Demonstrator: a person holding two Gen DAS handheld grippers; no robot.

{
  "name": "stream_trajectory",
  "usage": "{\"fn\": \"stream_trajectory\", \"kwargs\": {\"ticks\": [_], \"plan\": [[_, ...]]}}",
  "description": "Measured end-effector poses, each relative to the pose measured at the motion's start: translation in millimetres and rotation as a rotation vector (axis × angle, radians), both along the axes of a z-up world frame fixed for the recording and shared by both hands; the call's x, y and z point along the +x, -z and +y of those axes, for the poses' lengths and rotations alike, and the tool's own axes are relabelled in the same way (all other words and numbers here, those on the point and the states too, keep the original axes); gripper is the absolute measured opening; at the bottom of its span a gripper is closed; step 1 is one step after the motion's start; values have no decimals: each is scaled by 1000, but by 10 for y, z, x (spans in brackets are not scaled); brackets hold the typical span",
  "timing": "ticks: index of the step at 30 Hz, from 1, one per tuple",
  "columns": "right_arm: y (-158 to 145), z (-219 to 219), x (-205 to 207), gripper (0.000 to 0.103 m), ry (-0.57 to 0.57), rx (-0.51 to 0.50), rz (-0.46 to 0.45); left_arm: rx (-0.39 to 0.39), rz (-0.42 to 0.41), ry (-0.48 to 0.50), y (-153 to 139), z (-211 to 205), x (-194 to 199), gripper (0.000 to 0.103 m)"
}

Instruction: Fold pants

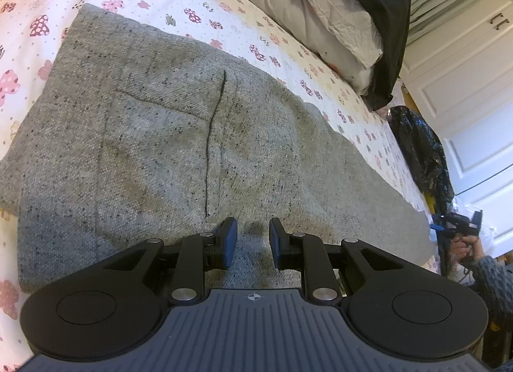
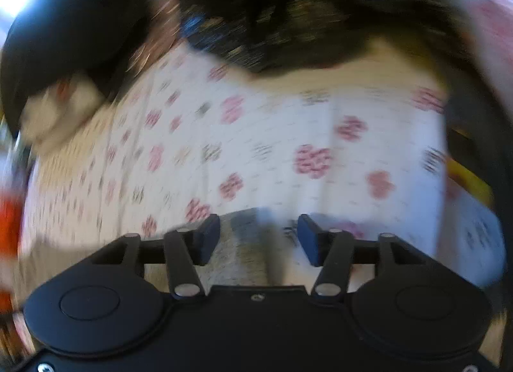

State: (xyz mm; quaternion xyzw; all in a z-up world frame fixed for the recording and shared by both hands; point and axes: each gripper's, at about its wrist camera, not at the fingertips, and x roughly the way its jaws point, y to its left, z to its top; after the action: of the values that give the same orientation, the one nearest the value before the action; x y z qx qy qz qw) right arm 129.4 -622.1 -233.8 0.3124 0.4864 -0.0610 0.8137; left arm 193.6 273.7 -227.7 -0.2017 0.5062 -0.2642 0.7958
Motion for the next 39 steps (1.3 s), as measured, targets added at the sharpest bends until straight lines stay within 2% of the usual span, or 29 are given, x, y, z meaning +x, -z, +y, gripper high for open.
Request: {"fn": "stream_trajectory", "kwargs": {"ticks": [1, 2, 4, 5, 7, 9, 13, 16, 19, 22, 24, 25, 26, 29, 31, 34, 37, 39], "plan": [[-30, -29, -77, 61, 85, -3, 4, 3, -4, 3, -7, -9, -1, 21], [-98, -41, -212, 62, 224, -28, 4, 3, -7, 6, -13, -18, -4, 21], [-210, -23, -554, 64, 468, -15, -18, -1, -12, 10, -27, -24, -9, 21], [-252, 44, -816, 73, 601, 33, -62, -3, -17, 11, -35, -25, -12, 21], [-242, 278, -1238, 78, 712, 154, -165, -10, -28, 12, -56, -22, -28, 22], [-173, 574, -1491, 78, 742, 165, -179, -23, -37, 5, -74, 2, -46, 21], [79, 848, -1633, 72, 764, 150, -115, -51, -55, -16, -133, 20, -73, 22], [287, 866, -1642, 72, 797, 232, -163, -43, -63, -14, -161, -9, -96, 22], [343, 904, -1543, 70, 831, 279, -231, -28, -57, -16, -149, -23, -107, 22], [456, 927, -1378, 54, 815, 352, -245, -20, -49, -28, -133, -3, -108, 22], [508, 939, -1372, 37, 831, 346, -235, -18, -47, -35, -123, 21, -110, 22], [539, 936, -1407, 23, 844, 349, -231, -18, -46, -38, -118, 35, -110, 22], [595, 925, -1451, 17, 858, 371, -234, -18, -44, -40, -111, 45, -104, 22], [642, 919, -1563, 19, 854, 411, -251, -11, -33, -50, -88, 60, -88, 21], [482, 943, -1548, 19, 811, 344, -255, 2, -23, -55, -66, 59, -71, 21], [26, 1132, -1417, 19, 686, 163, -302, 12, -27, -47, -66, 31, -57, 22], [-521, 1583, -1165, 19, 555, -12, -332, 15, -30, -41, -75, -3, -47, 22], [-832, 2038, -966, 19, 442, -125, -352, 18, -32, -39, -79, -15, -52, 22]]}}
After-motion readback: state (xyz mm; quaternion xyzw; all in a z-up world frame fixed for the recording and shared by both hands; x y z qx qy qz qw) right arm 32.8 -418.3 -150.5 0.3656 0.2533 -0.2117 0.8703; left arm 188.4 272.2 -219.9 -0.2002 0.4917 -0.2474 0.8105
